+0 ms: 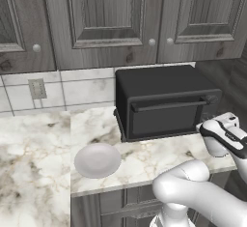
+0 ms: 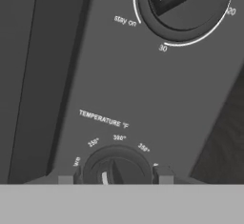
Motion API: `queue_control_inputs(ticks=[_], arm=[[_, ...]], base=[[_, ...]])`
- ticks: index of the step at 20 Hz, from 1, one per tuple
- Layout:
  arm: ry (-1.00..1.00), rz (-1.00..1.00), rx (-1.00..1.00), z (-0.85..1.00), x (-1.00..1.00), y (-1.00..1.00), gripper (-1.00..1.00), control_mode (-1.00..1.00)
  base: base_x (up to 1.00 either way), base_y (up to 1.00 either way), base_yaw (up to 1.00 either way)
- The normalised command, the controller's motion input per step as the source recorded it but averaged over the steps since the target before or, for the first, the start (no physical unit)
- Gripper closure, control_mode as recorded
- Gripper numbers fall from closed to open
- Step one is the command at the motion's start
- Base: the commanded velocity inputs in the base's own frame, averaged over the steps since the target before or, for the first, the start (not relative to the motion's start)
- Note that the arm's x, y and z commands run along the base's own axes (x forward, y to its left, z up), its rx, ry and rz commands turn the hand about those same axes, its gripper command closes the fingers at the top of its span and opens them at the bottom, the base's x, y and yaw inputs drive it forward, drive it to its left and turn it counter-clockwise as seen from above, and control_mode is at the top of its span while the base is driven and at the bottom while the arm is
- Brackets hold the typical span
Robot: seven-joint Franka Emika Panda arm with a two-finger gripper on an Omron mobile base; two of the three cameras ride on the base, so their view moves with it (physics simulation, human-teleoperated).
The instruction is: Pull the toaster oven rack outwards. Pick up the baguette from the plate and place it on the toaster oven rack. Close the toaster oven door fully and set the temperature to the lowest setting.
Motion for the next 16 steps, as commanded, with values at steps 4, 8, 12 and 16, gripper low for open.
queue_control_inputs(ticks=[4,8,12,16], arm=[[0.0,0.0,-0.09,-0.16,0.0,0.0,1.0,-1.0],[0.0,0.0,-0.1,-0.14,0.0,0.0,1.0,-1.0],[0.0,0.0,-0.1,-0.14,0.0,0.0,1.0,-1.0],[0.0,0.0,-0.08,-0.15,0.0,0.0,1.0,-1.0]], base=[[0.0,0.0,0.0],[0.0,0.0,0.0],[0.0,0.0,0.0],[0.0,0.0,0.0]])
